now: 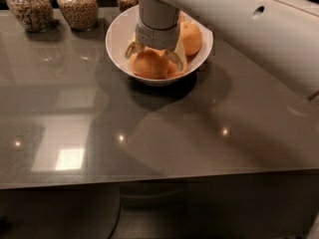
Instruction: Pick orange from white bowl
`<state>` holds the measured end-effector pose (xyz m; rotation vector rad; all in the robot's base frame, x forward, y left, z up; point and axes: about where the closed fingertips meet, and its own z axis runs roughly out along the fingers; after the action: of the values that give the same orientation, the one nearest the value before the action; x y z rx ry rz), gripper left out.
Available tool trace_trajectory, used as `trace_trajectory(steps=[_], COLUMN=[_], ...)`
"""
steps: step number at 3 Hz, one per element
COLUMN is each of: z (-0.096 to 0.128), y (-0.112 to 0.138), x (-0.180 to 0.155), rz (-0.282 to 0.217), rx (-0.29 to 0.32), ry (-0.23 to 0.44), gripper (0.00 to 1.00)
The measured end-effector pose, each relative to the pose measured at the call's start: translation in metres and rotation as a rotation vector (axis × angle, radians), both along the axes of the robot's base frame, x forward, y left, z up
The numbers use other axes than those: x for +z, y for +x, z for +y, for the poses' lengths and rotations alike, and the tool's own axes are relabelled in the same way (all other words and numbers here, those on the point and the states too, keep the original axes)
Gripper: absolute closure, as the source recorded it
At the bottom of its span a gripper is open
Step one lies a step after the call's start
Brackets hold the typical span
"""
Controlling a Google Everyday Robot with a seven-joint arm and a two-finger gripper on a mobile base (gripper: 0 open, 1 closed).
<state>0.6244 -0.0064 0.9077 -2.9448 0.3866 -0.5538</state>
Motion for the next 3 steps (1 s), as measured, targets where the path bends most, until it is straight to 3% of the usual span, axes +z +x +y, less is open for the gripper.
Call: trace_trajectory(steps=[3], z=[0.0121], y=[0.007], x=[-0.0137], rz=[0.037], rx=[0.009], ry=[-0.005], gripper=[0.32])
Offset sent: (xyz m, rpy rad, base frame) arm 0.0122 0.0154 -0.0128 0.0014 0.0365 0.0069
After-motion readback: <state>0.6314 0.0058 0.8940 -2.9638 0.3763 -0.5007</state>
